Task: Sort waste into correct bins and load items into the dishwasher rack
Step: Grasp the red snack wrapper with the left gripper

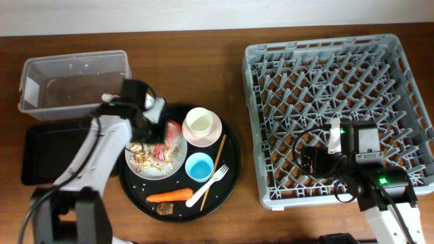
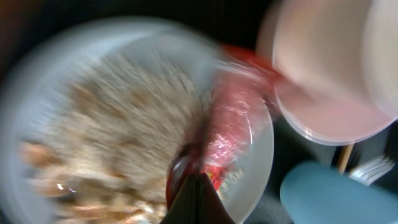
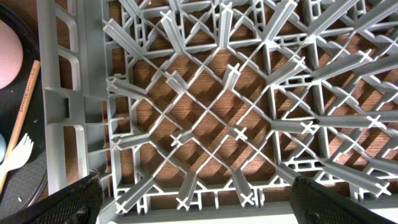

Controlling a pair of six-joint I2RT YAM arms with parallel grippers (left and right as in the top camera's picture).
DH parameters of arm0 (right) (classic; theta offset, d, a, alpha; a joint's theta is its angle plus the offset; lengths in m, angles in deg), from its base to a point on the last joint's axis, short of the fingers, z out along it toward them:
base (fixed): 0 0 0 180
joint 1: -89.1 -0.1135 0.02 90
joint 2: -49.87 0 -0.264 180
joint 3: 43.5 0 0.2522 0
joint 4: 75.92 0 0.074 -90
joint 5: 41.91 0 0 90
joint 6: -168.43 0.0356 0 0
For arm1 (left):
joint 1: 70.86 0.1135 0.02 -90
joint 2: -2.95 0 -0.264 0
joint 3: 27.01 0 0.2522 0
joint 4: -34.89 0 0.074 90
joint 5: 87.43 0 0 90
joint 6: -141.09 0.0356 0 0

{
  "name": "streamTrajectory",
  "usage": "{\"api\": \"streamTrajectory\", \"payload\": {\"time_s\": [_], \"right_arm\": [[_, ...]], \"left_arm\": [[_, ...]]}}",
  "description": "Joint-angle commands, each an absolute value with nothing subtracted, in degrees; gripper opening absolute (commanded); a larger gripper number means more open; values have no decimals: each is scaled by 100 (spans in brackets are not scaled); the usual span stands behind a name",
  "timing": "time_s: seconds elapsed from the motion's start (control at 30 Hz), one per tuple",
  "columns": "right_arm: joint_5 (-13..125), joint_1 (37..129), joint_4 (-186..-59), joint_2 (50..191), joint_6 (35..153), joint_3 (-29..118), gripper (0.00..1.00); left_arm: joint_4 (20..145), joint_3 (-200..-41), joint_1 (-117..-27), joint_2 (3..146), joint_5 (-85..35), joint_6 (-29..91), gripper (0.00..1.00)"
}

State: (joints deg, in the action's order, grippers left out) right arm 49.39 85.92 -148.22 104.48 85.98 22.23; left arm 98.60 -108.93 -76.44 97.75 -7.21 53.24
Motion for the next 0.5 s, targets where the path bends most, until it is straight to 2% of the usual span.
{"api": "streamTrajectory", "payload": {"time_s": [0.0, 0.17, 0.23, 0.37, 0.4, 0.47], "right_arm": [[4843, 8618, -14816, 10435, 8625, 2310, 99], [4845, 8618, -14816, 10437, 8625, 2310, 99], [4845, 8618, -14816, 10437, 8625, 2310, 99], [4845, 8618, -14809, 10437, 8625, 2310, 99], [4845, 8618, -14800, 10446, 8625, 2310, 99], [4845, 8618, -14798, 10509, 8625, 2310, 99]], "left_arm": [[9773, -11761, -7089, 9388, -330, 5309, 0], [8245, -11839, -6381, 9395, -330, 5307, 0], [7592, -11839, -6199, 9508, 24, 5274, 1], [7791, -11839, -6188, 9710, -162, 5176, 2], [7944, -11839, -6206, 9749, -409, 5176, 18], [8499, -11837, -6289, 9898, -822, 5176, 24]]}}
